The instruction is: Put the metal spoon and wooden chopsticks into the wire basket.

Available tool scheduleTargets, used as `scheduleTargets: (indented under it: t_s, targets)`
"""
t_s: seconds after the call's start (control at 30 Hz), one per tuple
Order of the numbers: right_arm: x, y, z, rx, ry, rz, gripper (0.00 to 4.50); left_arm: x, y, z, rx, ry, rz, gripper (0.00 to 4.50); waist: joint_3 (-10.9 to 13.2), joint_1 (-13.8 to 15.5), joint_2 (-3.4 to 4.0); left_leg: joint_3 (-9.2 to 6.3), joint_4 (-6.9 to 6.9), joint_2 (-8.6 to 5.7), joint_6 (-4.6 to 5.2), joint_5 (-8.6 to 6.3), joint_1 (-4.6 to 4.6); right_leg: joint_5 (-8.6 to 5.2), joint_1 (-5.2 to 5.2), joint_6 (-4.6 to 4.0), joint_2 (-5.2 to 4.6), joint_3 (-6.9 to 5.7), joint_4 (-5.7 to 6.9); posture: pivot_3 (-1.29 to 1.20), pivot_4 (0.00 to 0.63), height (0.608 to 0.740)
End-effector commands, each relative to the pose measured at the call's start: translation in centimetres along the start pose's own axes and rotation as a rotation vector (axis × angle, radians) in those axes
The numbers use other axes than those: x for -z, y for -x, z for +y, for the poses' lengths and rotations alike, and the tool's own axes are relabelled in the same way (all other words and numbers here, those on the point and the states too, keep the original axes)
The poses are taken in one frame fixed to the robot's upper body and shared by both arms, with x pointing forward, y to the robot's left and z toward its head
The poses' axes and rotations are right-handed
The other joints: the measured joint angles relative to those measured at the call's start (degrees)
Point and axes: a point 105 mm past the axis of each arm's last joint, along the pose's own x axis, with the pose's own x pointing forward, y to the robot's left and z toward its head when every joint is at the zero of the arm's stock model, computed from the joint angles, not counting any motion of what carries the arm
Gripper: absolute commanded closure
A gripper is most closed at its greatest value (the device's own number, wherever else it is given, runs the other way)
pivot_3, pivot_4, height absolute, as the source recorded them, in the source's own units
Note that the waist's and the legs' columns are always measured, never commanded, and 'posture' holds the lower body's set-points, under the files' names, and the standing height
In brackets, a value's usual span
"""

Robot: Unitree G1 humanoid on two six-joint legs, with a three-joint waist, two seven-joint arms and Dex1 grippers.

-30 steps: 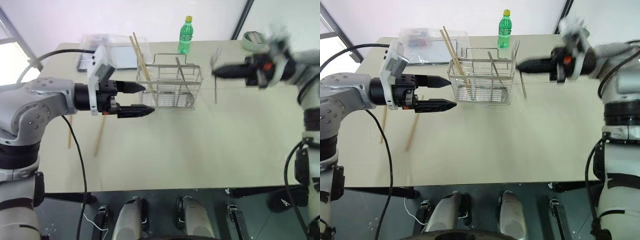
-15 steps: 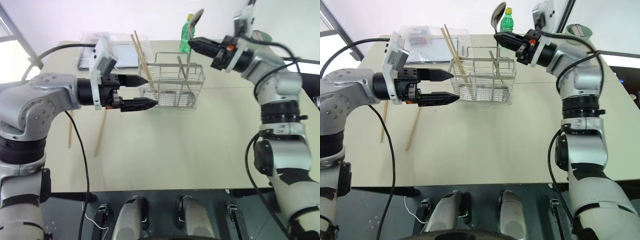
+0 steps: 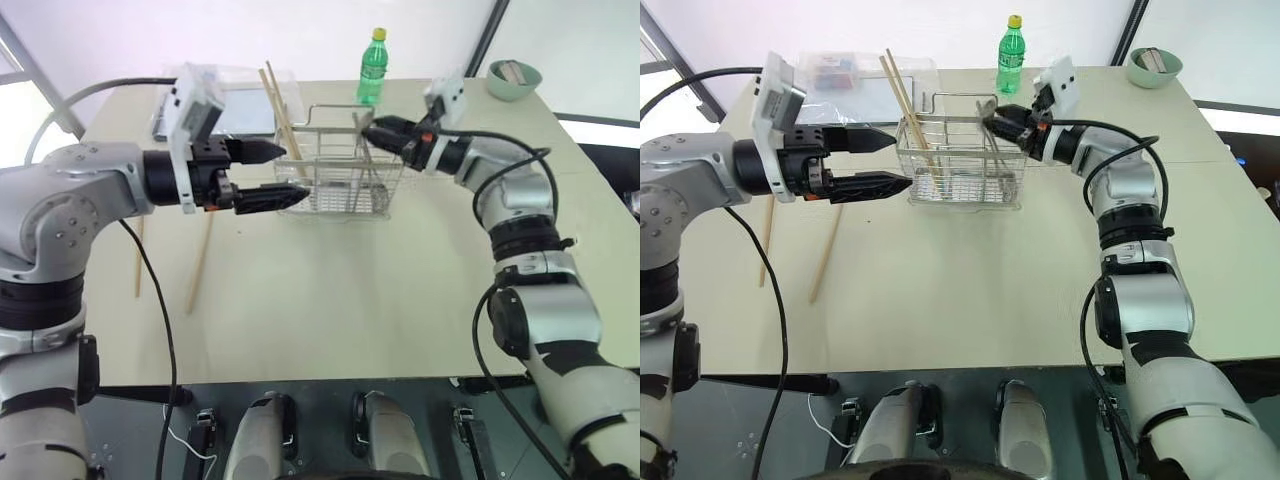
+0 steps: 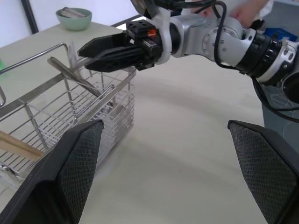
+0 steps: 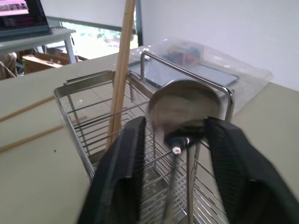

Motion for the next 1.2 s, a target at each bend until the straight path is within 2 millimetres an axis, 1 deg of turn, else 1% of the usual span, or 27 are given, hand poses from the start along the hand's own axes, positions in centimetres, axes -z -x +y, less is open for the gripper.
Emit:
scheduleTargets:
  t_s: [0.03, 0.1, 0.2, 0.27, 0.3, 0.37, 0.4, 0.47, 0.53, 0.57, 0.67, 0.73, 0.77, 0.83, 0.93, 0.97, 1.03, 1.2]
  targets:
    - [-2.4, 0.3, -0.2, 0.015, 0.064, -0.047, 0.99, -1.5, 0.8, 0.4, -0.053, -0.060, -0.042, 0.00, 0.00, 0.02, 0.00, 0.00, 0.00, 0.00, -0.01, 0.00, 0.00, 0.00, -0.01, 0.00, 0.00, 0.00, 0.01, 0.00, 0.150, 0.707]
    - [-3.4, 0.7, -0.6, 0.029, 0.075, -0.066, 0.99, -1.7, 1.0, 1.0, -0.096, -0.063, -0.053, 0.00, 0.00, 0.06, 0.00, -0.01, 0.00, 0.00, -0.01, 0.00, -0.01, 0.00, -0.01, 0.00, 0.01, 0.00, 0.01, 0.00, 0.150, 0.707]
    - [-7.0, 2.5, -1.6, 0.048, 0.092, -0.147, 0.99, -2.9, 2.1, 3.7, -0.278, -0.047, -0.115, 0.00, 0.02, 0.38, 0.00, -0.02, 0.00, 0.01, 0.00, 0.00, -0.02, 0.00, -0.01, 0.00, 0.00, 0.00, 0.00, 0.00, 0.150, 0.707]
    - [-9.4, 4.1, -1.7, 0.027, 0.086, -0.205, 0.99, -3.2, 3.3, 5.5, -0.408, 0.015, -0.143, 0.00, 0.04, 0.37, 0.00, -0.03, 0.01, 0.01, 0.00, 0.00, -0.04, 0.00, -0.01, 0.00, 0.00, 0.00, 0.00, 0.00, 0.150, 0.707]
    - [-10.0, 4.5, -1.6, 0.017, 0.083, -0.221, 0.99, -3.2, 3.7, 6.0, -0.446, 0.044, -0.145, 0.00, 0.04, 0.33, 0.00, -0.04, 0.00, 0.02, 0.00, 0.00, -0.04, 0.00, -0.02, 0.00, -0.01, 0.00, 0.00, 0.00, 0.150, 0.707]
    - [-11.5, 6.3, -1.1, -0.042, 0.064, -0.251, 0.99, -2.8, 4.9, 7.8, -0.593, 0.150, -0.141, 0.00, 0.04, 0.28, -0.01, -0.05, -0.01, 0.03, 0.01, 0.00, -0.03, -0.01, -0.01, 0.01, -0.01, 0.00, -0.01, 0.00, 0.150, 0.707]
    - [-12.1, 7.0, -0.7, -0.076, 0.057, -0.260, 0.99, -2.5, 5.5, 8.7, -0.668, 0.195, -0.131, 0.00, 0.04, 0.30, -0.01, -0.05, -0.01, 0.03, 0.00, 0.00, -0.02, -0.01, 0.00, 0.01, 0.00, 0.00, -0.01, 0.00, 0.150, 0.707]
    - [-12.9, 8.2, 0.8, -0.165, 0.048, -0.260, 0.99, -1.3, 7.1, 10.6, -0.837, 0.274, -0.090, 0.00, 0.03, 0.27, -0.04, -0.07, -0.02, 0.03, 0.01, -0.01, 0.02, -0.01, 0.05, 0.01, 0.00, -0.01, -0.01, 0.00, 0.150, 0.707]
    - [-12.7, 8.9, 2.6, -0.255, 0.039, -0.228, 0.99, 0.1, 8.9, 12.3, -0.988, 0.344, -0.038, 0.00, 0.03, 0.16, -0.05, -0.07, -0.02, 0.03, 0.02, -0.01, 0.04, -0.01, 0.05, 0.01, 0.01, -0.01, 0.00, 0.00, 0.150, 0.707]
    - [-12.3, 9.2, 3.6, -0.305, 0.039, -0.200, 0.99, 0.9, 9.8, 13.0, -1.047, 0.376, -0.011, 0.00, 0.03, 0.13, -0.05, -0.06, -0.02, 0.03, 0.02, -0.01, 0.05, -0.01, 0.05, 0.01, 0.02, -0.01, 0.01, 0.00, 0.150, 0.707]
    - [-10.3, 10.3, 6.6, -0.450, 0.038, -0.110, 0.99, 3.7, 12.4, 14.6, -1.198, 0.468, 0.097, 0.00, 0.04, 0.27, -0.08, -0.04, -0.03, 0.03, 0.01, -0.01, 0.04, -0.01, 0.01, 0.01, 0.03, -0.01, 0.02, 0.00, 0.150, 0.707]
    - [-9.0, 10.8, 7.8, -0.493, 0.022, -0.064, 0.99, 5.7, 13.9, 15.4, -1.274, 0.501, 0.176, 0.00, 0.04, 0.30, -0.09, -0.02, -0.02, 0.01, 0.01, -0.01, 0.03, 0.00, 0.00, 0.01, 0.03, -0.01, 0.03, 0.00, 0.150, 0.707]
    - [-8.7, 11.0, 8.1, -0.500, 0.014, -0.052, 0.99, 6.5, 14.2, 15.5, -1.290, 0.518, 0.209, 0.00, 0.05, 0.35, -0.10, -0.02, -0.02, 0.02, 0.01, -0.01, 0.03, 0.00, 0.00, 0.01, 0.02, -0.01, 0.03, 0.00, 0.150, 0.707]
    - [-8.1, 11.2, 8.6, -0.509, -0.005, -0.047, 0.99, 8.5, 14.6, 15.7, -1.305, 0.573, 0.274, 0.00, 0.05, 0.39, -0.12, -0.02, -0.02, 0.02, 0.00, -0.02, 0.01, 0.00, -0.03, 0.01, 0.02, -0.01, 0.03, 0.00, 0.150, 0.707]
    - [-7.6, 11.4, 9.1, -0.513, -0.026, -0.041, 0.99, 10.5, 14.9, 16.1, -1.321, 0.595, 0.335, 0.00, 0.04, 0.75, -0.27, -0.04, -0.01, 0.05, -0.01, -0.02, -0.01, 0.00, -0.03, 0.01, -0.03, -0.03, 0.04, 0.00, 0.150, 0.707]
    - [-7.2, 11.5, 9.3, -0.516, -0.026, -0.030, 0.99, 11.7, 15.0, 16.3, -1.334, 0.617, 0.360, 0.00, 0.01, 0.90, -0.34, -0.05, -0.01, 0.05, -0.01, -0.03, -0.01, 0.00, -0.03, 0.01, -0.04, -0.04, 0.03, 0.00, 0.150, 0.707]
    - [-6.7, 11.8, 9.6, -0.518, -0.027, -0.018, 0.99, 13.4, 15.0, 16.6, -1.336, 0.666, 0.390, 0.00, 0.00, 1.27, -0.38, -0.04, -0.01, 0.04, -0.01, -0.04, -0.01, 0.00, -0.03, 0.00, -0.07, -0.05, 0.01, 0.00, 0.150, 0.707]
    - [-6.5, 12.2, 9.9, -0.520, -0.035, -0.015, 0.99, 16.6, 14.6, 16.7, -1.330, 0.740, 0.441, 0.00, 0.03, 1.72, -0.43, -0.01, 0.01, 0.04, 0.01, -0.05, -0.07, 0.00, -0.09, 0.00, -0.10, -0.05, 0.00, 0.00, 0.150, 0.707]
